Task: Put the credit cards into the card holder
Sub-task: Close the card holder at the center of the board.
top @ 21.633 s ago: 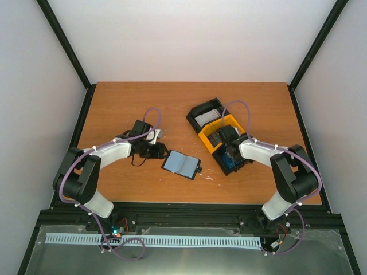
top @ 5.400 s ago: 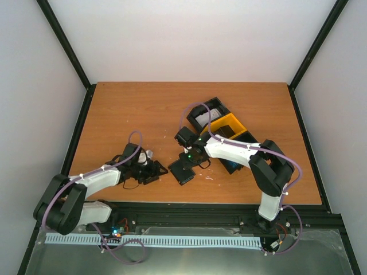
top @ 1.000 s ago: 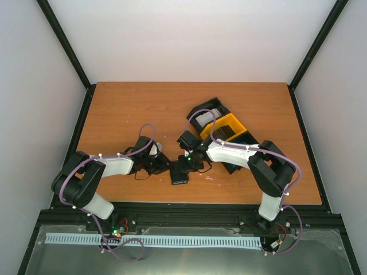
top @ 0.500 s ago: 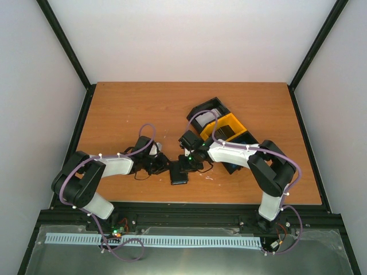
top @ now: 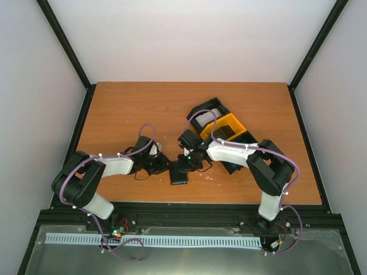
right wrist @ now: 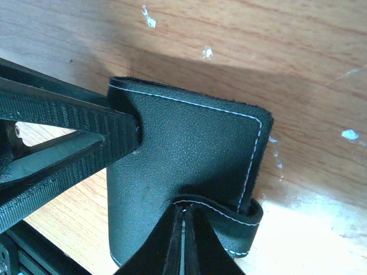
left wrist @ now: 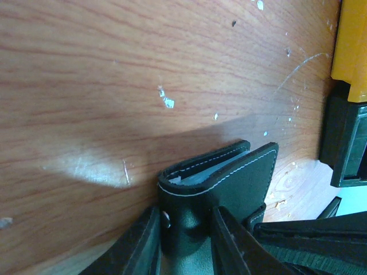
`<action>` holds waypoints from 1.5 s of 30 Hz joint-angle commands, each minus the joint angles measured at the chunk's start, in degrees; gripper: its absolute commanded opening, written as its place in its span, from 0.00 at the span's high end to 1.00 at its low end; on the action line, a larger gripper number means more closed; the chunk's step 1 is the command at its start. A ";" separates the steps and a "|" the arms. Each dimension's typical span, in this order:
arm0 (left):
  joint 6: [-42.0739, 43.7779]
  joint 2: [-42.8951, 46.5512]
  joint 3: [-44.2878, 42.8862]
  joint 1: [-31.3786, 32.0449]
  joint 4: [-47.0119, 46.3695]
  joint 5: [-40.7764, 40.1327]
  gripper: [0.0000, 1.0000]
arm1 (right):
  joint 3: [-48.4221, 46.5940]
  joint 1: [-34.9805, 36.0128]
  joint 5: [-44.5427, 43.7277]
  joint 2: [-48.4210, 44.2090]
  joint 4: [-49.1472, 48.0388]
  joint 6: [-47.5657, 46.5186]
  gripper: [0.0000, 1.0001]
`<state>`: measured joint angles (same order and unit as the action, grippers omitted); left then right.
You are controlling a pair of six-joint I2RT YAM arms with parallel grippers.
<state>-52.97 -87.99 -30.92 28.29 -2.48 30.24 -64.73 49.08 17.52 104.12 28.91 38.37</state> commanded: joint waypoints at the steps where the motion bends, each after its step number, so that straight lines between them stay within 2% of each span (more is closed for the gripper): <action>1: 1.11 -1.92 0.52 0.58 2.05 -0.45 0.75 | 0.04 1.27 -3.52 4.67 3.06 -0.82 0.97; 14: 1.29 -2.14 0.25 0.62 2.48 -0.71 0.75 | -3.64 3.67 -10.66 9.92 10.65 -0.87 0.97; 24: 1.20 -2.06 0.24 0.62 2.70 -1.05 0.75 | -6.04 4.79 -13.18 15.36 12.40 -0.89 0.97; 35: 1.37 -2.25 -0.02 0.62 2.76 -1.16 0.77 | -3.05 4.78 -6.90 13.50 2.38 -3.90 0.96; 40: 1.52 -1.48 -0.11 0.63 3.36 -1.60 0.77 | -4.58 4.71 -12.28 14.41 8.54 -2.95 0.97; 43: 2.15 1.38 -0.70 0.62 4.76 -2.75 0.76 | -5.08 4.62 -14.76 10.03 9.64 -2.62 0.96; 45: 3.18 3.94 -1.86 0.57 6.35 -4.17 0.73 | -5.50 4.00 -14.72 5.54 8.80 -2.29 0.91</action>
<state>-52.56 -87.37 -30.94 28.32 -1.72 29.52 -73.25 52.80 7.38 108.99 37.15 35.51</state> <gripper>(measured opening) 0.250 0.047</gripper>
